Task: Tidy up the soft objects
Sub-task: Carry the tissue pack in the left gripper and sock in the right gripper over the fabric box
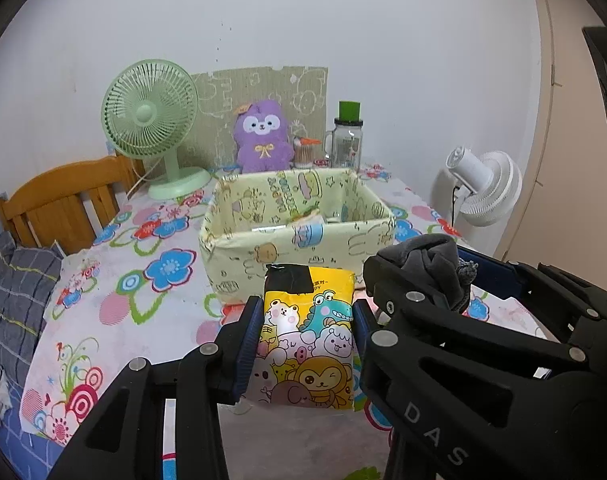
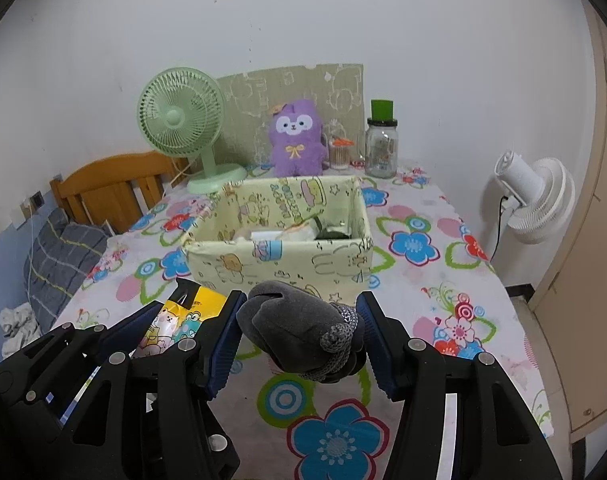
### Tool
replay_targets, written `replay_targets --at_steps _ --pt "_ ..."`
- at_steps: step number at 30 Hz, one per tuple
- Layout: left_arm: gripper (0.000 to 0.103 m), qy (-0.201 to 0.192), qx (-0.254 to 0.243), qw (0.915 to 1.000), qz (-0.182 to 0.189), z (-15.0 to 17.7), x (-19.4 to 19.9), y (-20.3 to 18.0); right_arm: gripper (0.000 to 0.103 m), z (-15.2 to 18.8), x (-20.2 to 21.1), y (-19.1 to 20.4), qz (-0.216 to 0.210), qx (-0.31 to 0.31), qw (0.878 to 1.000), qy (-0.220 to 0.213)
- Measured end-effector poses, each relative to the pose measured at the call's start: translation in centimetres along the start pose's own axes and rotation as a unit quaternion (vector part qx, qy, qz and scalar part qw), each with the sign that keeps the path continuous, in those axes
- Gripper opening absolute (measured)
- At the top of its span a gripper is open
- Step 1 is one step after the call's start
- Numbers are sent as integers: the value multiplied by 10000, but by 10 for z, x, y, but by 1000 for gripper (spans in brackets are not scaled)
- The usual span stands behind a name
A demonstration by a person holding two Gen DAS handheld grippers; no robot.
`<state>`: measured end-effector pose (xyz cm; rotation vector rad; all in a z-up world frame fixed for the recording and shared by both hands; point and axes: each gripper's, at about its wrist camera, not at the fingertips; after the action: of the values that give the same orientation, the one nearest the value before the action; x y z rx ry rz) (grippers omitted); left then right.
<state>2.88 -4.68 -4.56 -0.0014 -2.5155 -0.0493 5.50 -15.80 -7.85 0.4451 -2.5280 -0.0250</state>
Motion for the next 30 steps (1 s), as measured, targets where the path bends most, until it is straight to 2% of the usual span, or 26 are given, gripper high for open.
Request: replay_targets --at_steps 19,30 --pt "46 -364 -23 9993 -15 -30 23 12 60 -32 22 15 37 71 9995 -315" --pt "46 -467 -20 9989 -34 -50 20 13 60 -54 16 15 10 147 9991 -388"
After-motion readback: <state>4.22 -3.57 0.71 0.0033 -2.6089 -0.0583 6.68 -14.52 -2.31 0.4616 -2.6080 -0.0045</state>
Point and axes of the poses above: each gripper's, at about its wrist camera, not at the fingertips, and x roughly against the way its jaws point, y to its left, z to its underside, and after that the axes turned 5 degrees about -z, right-handed
